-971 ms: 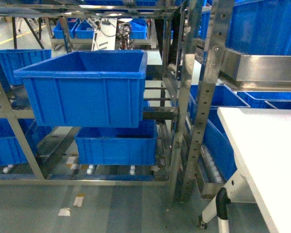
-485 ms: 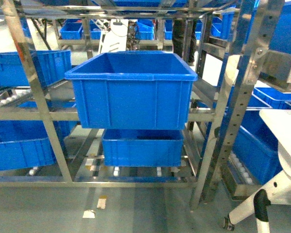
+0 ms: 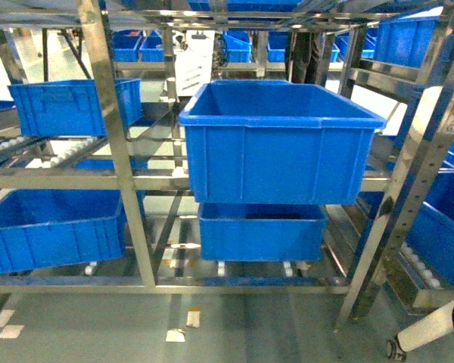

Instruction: Place green bowl on second shelf with right arm

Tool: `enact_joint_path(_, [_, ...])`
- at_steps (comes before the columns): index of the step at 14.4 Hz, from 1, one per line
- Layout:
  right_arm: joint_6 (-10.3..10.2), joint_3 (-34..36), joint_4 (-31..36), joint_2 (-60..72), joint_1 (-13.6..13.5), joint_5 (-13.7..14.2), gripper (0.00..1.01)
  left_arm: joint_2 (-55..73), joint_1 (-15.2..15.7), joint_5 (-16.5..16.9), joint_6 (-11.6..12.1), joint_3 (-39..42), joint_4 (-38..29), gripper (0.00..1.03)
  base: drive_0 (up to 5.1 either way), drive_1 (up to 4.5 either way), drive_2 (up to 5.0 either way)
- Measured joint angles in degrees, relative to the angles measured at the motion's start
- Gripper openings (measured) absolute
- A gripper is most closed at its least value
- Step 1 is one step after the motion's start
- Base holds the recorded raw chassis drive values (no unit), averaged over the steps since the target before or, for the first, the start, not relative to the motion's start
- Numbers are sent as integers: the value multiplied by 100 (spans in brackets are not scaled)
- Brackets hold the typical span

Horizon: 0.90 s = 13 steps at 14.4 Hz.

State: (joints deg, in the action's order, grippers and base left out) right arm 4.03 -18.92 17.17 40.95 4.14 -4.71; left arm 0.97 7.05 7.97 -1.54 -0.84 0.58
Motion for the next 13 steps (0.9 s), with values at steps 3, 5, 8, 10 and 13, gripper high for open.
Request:
enact_joint_path(3, [0, 0, 2, -9, 0, 0, 2, -2, 0, -2, 0, 0, -13, 98, -495, 250, 250])
enact_joint_path(5, [0, 0, 11, -20, 0, 0, 2, -2, 0, 0, 0, 0, -11, 98, -420, 205, 205])
enact_joint_path(8, [0, 2, 24, -20, -2, -46, 2, -2, 0, -28, 0, 0, -4, 98, 0, 0, 0])
enact_joint_path(10, [0, 2, -2, -15, 4, -2, 2, 0, 0, -22, 0, 0, 4, 98, -2, 213, -216])
enact_joint_path(13, [0, 2, -2, -4, 4, -2, 2, -2, 0, -17, 0, 0, -11, 98, -2, 426, -429])
